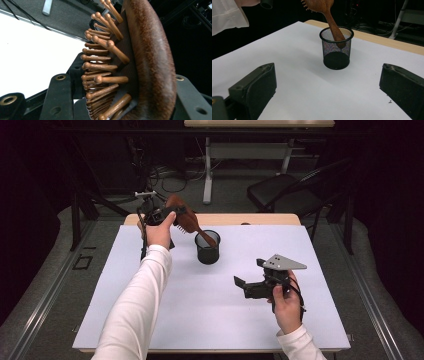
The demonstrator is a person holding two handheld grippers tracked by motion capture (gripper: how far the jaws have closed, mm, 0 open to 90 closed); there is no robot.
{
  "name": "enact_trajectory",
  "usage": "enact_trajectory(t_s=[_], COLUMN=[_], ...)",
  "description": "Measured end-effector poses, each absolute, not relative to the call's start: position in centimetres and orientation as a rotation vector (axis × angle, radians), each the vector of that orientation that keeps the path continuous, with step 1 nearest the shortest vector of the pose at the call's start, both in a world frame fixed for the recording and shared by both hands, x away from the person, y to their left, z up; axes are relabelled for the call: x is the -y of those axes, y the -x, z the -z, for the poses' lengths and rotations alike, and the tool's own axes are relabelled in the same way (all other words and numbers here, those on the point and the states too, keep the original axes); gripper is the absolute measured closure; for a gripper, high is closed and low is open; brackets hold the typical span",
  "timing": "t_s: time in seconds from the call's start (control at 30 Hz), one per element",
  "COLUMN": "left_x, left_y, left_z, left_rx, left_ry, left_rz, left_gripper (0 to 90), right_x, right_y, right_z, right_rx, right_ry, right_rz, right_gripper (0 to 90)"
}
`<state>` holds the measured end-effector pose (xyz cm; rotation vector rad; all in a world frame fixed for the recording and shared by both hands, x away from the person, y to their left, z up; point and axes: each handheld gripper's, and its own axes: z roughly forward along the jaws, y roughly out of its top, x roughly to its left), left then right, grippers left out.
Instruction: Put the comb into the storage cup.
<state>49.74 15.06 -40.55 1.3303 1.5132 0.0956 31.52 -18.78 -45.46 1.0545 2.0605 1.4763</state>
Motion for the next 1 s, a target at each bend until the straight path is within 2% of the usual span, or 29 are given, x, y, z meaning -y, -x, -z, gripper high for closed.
enact_trajectory(t_s=[1.0], left_x=[-14.2], left_y=[-49.8], left_z=[42.1], left_rx=[-1.529], left_ry=[-1.366], left_rz=[-0.092], left_gripper=[47.4], right_x=[18.8], right_y=[-31.6], right_z=[45.6], right_rx=[-2.063], right_ry=[-1.049], right_rz=[-1.471], right_gripper=[0.7])
